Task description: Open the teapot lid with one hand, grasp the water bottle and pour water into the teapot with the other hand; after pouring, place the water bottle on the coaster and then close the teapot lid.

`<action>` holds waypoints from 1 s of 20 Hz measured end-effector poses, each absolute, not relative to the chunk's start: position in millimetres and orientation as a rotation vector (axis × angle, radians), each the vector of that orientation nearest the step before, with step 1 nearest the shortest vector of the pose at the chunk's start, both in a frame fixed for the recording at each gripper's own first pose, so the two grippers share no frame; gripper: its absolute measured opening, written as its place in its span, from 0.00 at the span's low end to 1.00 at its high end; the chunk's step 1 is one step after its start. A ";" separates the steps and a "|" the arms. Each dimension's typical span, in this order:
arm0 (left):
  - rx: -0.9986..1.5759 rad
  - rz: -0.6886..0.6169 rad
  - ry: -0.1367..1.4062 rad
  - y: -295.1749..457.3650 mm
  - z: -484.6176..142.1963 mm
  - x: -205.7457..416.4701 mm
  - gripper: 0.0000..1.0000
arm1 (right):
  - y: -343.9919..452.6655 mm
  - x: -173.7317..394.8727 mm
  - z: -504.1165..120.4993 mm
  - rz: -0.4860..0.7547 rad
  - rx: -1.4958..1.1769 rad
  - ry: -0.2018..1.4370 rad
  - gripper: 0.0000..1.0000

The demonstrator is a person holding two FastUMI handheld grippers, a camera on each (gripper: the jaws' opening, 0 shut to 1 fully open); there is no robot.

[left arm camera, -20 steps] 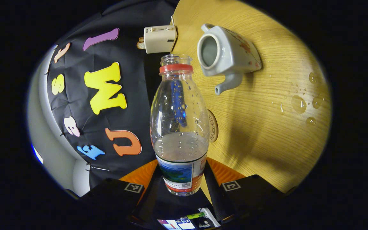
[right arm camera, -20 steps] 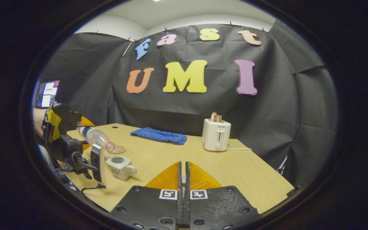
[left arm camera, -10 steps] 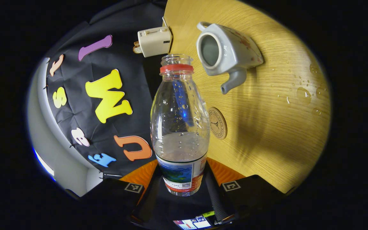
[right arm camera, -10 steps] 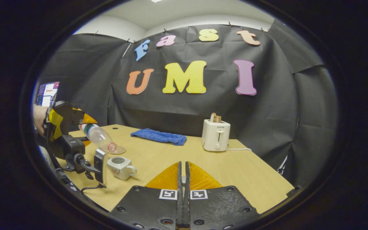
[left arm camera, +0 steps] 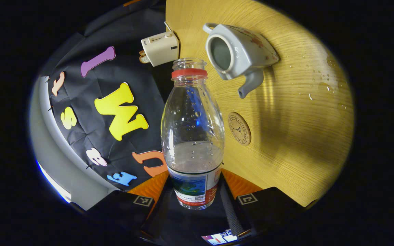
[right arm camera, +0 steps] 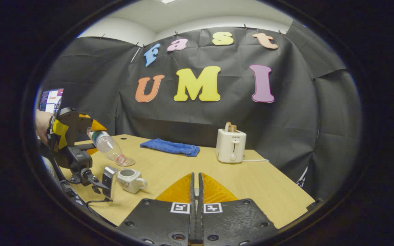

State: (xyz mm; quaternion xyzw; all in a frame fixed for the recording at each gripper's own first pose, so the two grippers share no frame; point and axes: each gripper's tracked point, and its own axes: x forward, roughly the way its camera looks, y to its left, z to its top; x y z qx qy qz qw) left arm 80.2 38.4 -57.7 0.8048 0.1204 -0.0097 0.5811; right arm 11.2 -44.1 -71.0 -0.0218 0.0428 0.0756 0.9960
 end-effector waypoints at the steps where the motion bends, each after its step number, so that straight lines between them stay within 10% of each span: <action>1: 1.887 -0.022 0.283 39.3 -57.4 80.1 0.75 | -44.2 10.7 -71.2 0.151 -0.043 0.084 0.00; 20: 2.022 0.003 0.242 31.7 -32.8 81.3 0.74 | -50.2 7.6 -74.1 0.148 -0.013 0.083 0.00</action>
